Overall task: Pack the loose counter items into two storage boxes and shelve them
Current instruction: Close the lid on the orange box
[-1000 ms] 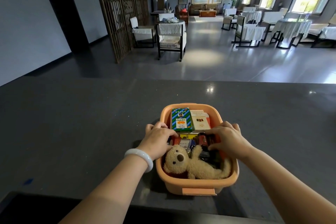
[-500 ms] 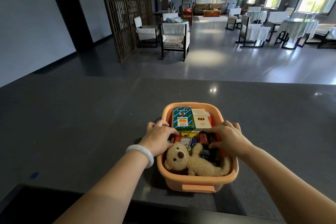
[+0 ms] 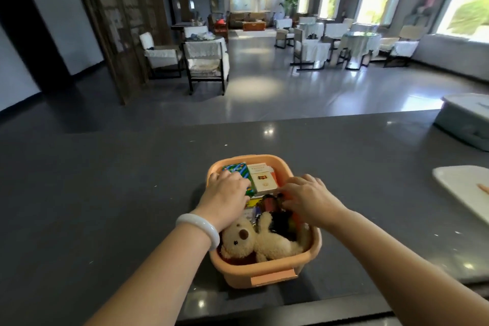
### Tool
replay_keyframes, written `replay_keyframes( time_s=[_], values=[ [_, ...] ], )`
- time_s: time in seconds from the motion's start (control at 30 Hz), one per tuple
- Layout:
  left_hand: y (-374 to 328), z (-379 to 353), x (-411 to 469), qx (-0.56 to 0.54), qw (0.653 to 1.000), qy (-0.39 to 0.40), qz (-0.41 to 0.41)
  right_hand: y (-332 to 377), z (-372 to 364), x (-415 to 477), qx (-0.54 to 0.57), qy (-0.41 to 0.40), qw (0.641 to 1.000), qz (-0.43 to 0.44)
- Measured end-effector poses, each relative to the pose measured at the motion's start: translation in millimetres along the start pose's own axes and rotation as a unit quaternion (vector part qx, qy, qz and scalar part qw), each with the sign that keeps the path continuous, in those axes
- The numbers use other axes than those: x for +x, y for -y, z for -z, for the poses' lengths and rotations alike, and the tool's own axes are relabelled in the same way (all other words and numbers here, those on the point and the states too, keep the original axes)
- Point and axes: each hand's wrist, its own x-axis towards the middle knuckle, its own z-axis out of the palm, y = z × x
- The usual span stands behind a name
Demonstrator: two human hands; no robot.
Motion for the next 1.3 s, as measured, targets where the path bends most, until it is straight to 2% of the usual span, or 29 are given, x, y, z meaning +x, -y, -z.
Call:
replay_keyframes(
  time_s=[0.1, 0.2, 0.37, 0.87, 1.13, 1.3],
  values=[
    [-33, -3, 21, 0.072, 0.997, -0.012, -0.038, -12, 13, -13, -0.054, 0.001, 0.997, -0.055],
    [-78, -5, 35, 0.085, 0.995, -0.001, -0.059, -41, 24, -37, -0.112, 0.018, 0.989, -0.093],
    [-167, -16, 60, 0.113, 0.99, 0.028, -0.085, -113, 42, -91, -0.132, 0.028, 0.977, -0.163],
    [-485, -99, 131, 0.101, 0.981, 0.098, -0.132, -395, 80, -292, -0.15, 0.081, 0.943, -0.286],
    [-561, -138, 219, 0.095, 0.979, 0.094, -0.151, -516, 80, -291, -0.142, 0.081, 0.941, -0.295],
    [-582, -163, 265, 0.071, 0.984, 0.117, -0.11, -580, 81, -276, -0.133, 0.087, 0.936, -0.313]
  ],
)
